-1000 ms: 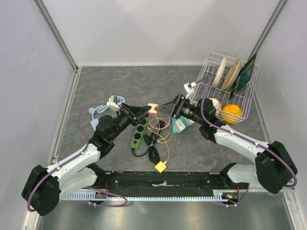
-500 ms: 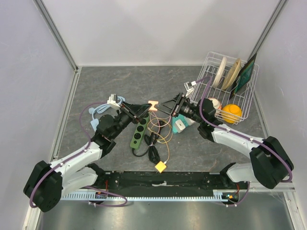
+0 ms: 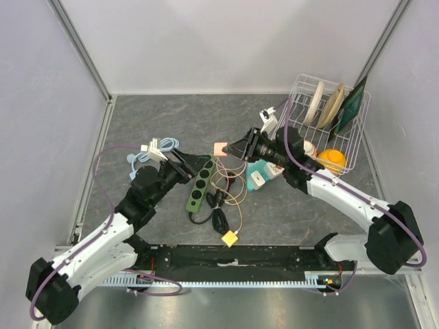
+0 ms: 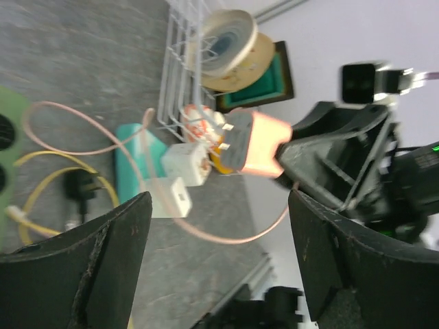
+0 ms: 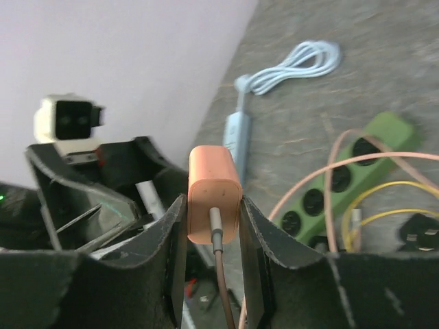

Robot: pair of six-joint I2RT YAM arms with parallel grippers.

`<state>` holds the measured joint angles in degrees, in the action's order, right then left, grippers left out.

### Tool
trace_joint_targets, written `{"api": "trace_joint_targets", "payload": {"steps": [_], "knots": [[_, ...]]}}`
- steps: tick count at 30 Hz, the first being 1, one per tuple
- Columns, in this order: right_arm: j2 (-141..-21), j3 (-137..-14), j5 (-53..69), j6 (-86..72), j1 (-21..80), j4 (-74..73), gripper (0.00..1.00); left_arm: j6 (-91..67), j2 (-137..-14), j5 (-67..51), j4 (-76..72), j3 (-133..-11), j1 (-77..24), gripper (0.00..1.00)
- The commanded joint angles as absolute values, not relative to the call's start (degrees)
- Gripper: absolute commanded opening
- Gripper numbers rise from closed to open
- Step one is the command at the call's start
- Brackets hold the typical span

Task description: Insert the plug

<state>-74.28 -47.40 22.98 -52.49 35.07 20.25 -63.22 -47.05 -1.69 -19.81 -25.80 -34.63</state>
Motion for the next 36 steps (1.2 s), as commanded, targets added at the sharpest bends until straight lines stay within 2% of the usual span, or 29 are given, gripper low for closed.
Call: {"api": "trace_joint_targets", "payload": {"steps": [1,6,11,15,19,27,36], "knots": [[-73.2,-59.99,10.76,-34.38,34.89,-4.8,0.0,-47.31,-41.85,9.38,4.59,-31.02,-34.72,0.86],[-80.92,-70.47,4.14,-24.9,35.85,-21.66,0.0,-45.62,-43.06,11.34,16.59,-31.02,-34.72,0.83],[-87.88,-80.93,-8.24,-19.69,39.81,-30.4,0.0,-46.4,-52.79,9.05,22.75,-31.9,-34.72,0.78],[-94.11,-85.77,-4.66,-18.28,42.36,-30.32,0.0,-47.72,-58.18,8.44,23.29,-32.08,-34.72,0.73],[-99.22,-90.87,-3.26,-17.14,45.08,-30.41,0.0,-49.13,-62.22,8.09,23.03,-31.64,-34.72,0.62],[-109.41,-97.02,1.84,-16.88,47.72,-30.41,0.0,-53.7,-62.4,4.4,18.55,-27.07,-34.72,0.43],[-117.24,-102.38,-3.95,-16.79,47.64,-34.27,0.0,-56.33,-63.02,0.98,16.53,-26.02,-34.72,0.41]]}}
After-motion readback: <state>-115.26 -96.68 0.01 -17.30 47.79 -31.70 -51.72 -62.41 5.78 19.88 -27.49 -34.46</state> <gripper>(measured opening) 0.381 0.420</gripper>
